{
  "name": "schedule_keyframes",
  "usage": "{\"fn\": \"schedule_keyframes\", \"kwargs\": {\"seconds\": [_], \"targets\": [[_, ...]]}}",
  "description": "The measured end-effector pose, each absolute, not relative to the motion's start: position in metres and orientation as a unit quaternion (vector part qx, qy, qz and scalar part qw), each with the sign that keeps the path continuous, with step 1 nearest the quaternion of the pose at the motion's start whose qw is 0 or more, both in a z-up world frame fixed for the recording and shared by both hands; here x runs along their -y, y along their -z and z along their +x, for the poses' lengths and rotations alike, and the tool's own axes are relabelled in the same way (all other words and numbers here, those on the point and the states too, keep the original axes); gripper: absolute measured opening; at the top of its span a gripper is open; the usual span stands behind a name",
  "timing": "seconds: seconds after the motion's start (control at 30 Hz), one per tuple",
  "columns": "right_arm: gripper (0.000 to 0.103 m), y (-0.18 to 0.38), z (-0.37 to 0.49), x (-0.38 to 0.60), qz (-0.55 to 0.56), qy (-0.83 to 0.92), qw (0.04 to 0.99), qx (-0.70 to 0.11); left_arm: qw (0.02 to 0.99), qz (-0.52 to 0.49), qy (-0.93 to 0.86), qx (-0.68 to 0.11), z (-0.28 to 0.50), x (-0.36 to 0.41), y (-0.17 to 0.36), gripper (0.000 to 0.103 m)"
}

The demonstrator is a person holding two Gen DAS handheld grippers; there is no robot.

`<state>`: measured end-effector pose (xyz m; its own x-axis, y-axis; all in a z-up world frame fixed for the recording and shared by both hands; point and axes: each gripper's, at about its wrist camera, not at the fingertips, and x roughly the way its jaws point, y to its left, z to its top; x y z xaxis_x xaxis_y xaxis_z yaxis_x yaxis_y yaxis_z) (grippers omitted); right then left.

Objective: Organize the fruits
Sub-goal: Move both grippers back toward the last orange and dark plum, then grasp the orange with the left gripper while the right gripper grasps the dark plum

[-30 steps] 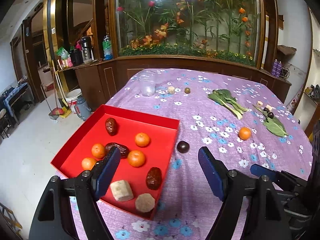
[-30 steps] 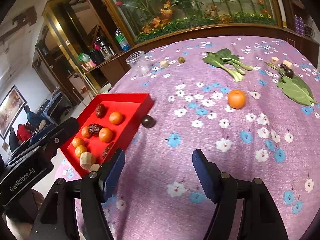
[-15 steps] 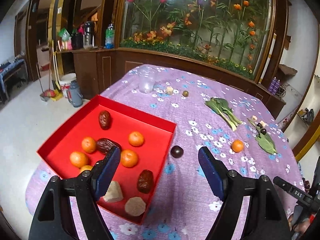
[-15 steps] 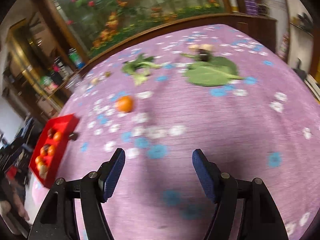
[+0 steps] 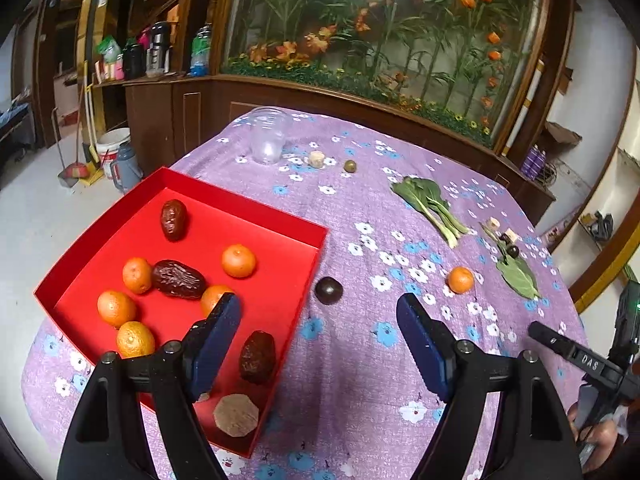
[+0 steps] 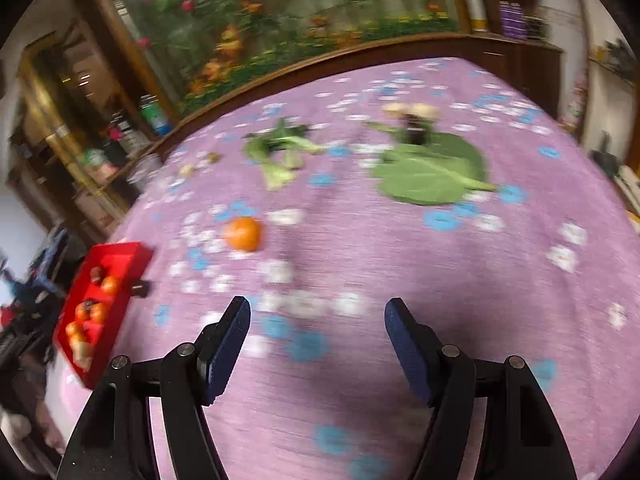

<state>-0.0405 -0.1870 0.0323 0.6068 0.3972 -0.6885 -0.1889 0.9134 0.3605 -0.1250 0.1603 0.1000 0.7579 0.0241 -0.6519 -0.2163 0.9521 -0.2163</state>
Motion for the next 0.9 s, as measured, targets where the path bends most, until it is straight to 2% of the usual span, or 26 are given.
{"fn": "schedule_keyframes", "kwargs": {"seconds": [0.27,0.3,0.4,0.6,0.73,0.8,0.83,0.9], "targets": [[0.075,-0.035,-0.026,0.039,0.005,-0.339,0.851,-0.401,0.928,-0.175,-0.078,-0.318,-0.134,-0.187,-0.108,0.079],[0.074,-0.032,-0.023,0.020,-0.011,-0.350,0.846,-0.402,0.928,-0.177,-0.078,-0.319,-0.134,-0.189,-0.107,0.079],[0.063,-0.025,-0.018,-0.014,-0.038,-0.365,0.842,-0.396,0.925,-0.184,-0.077,-0.323,-0.134,-0.198,-0.103,0.079],[0.061,-0.012,-0.005,-0.060,-0.083,-0.378,0.834,-0.393,0.921,-0.193,-0.075,-0.330,-0.131,-0.210,-0.096,0.079],[0.039,-0.001,0.001,-0.078,-0.116,-0.372,0.830,-0.398,0.918,-0.199,-0.071,-0.336,-0.128,-0.211,-0.090,0.079],[0.035,0.002,0.006,-0.080,-0.112,-0.375,0.825,-0.408,0.916,-0.201,-0.069,-0.340,-0.126,-0.210,-0.089,0.079],[0.028,0.002,0.005,-0.079,-0.111,-0.375,0.826,-0.406,0.916,-0.201,-0.067,-0.341,-0.126,-0.209,-0.089,0.079],[0.028,0.000,0.002,-0.073,-0.105,-0.372,0.824,-0.414,0.917,-0.200,-0.063,-0.339,-0.127,-0.207,-0.091,0.079]]}}
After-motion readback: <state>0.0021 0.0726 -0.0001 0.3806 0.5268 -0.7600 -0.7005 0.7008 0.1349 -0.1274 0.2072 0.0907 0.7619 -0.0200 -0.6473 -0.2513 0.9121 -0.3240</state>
